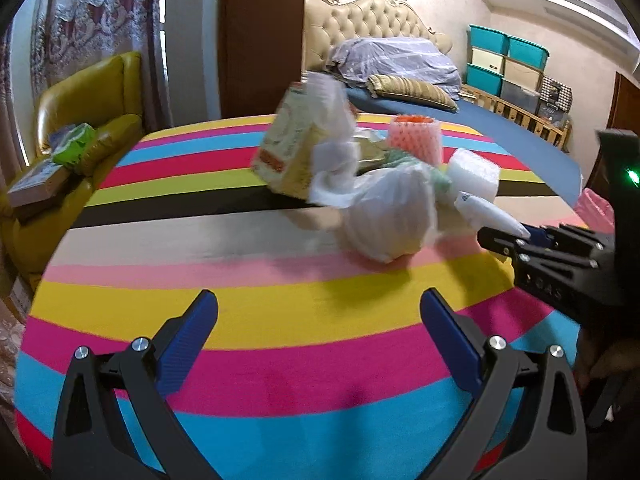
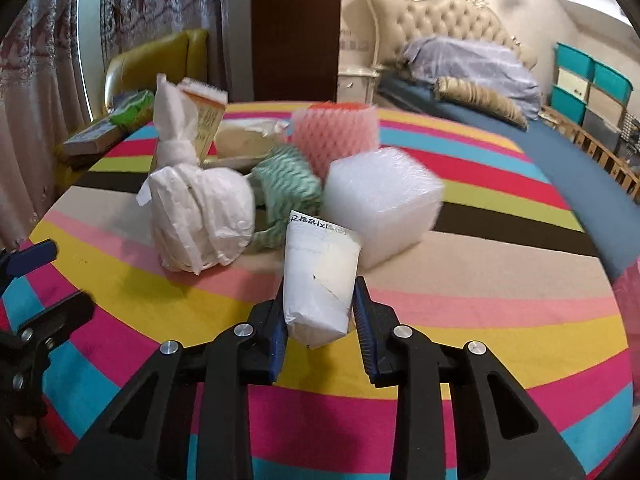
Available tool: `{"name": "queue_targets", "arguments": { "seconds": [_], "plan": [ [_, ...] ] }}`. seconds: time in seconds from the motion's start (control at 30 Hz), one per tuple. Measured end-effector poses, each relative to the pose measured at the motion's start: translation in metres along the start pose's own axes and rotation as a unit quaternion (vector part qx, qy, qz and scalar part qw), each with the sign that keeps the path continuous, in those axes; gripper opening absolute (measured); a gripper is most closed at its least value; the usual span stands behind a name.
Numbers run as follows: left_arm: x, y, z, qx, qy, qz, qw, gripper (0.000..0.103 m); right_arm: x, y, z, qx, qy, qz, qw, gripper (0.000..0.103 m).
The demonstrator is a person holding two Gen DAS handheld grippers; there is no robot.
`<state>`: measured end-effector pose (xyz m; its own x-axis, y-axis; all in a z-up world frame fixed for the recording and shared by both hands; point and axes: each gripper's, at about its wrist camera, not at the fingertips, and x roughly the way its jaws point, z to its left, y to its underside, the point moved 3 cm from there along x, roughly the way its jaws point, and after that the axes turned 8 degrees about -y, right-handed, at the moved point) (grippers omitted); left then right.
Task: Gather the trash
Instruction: 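Grasp the white foam sleeve with the right gripper while the left gripper grasps the plastic bag, then carry the plastic bag and foam sleeve to the pink wastebasket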
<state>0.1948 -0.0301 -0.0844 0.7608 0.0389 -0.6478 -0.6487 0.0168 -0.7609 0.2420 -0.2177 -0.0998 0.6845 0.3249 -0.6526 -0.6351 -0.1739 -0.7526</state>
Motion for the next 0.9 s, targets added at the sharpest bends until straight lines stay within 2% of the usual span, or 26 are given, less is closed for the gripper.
{"name": "queue_targets", "arguments": {
  "seconds": [0.23, 0.4, 0.5, 0.53, 0.57, 0.6, 0.67, 0.9],
  "plan": [
    [0.028, -0.028, -0.035, -0.021, 0.007, 0.019, 0.9996, 0.095, -0.023, 0.010, -0.029, 0.032, -0.002, -0.030, 0.999, 0.030],
    [0.053, -0.046, -0.057, -0.013, -0.019, 0.025, 0.9994, 0.086, -0.033, 0.015, -0.042, 0.043, -0.011, -0.043, 0.998, 0.030],
    [0.067, -0.049, -0.067, -0.003, -0.029, 0.031, 0.9991, 0.074, -0.038, 0.018, -0.046, 0.045, -0.018, -0.052, 0.997, 0.030],
    [0.069, -0.049, -0.070, 0.000, -0.031, 0.032, 0.9990, 0.064, -0.039, 0.020, -0.046, 0.046, -0.019, -0.054, 0.997, 0.030],
    [0.072, -0.050, -0.073, 0.004, -0.027, 0.038, 0.9989, 0.048, -0.041, 0.021, -0.048, 0.045, -0.019, -0.056, 0.997, 0.030],
    [0.072, -0.050, -0.074, 0.003, -0.022, 0.036, 0.9991, 0.045, -0.042, 0.022, -0.049, 0.046, -0.020, -0.058, 0.997, 0.030],
    [0.067, -0.049, -0.077, 0.007, -0.016, 0.026, 0.9995, 0.040, -0.043, 0.023, -0.050, 0.047, -0.023, -0.061, 0.997, 0.030],
    [0.044, -0.031, -0.096, 0.038, 0.018, 0.014, 0.9990, 0.039, -0.049, 0.027, -0.055, 0.052, -0.029, -0.068, 0.996, 0.030]
  ]
}}
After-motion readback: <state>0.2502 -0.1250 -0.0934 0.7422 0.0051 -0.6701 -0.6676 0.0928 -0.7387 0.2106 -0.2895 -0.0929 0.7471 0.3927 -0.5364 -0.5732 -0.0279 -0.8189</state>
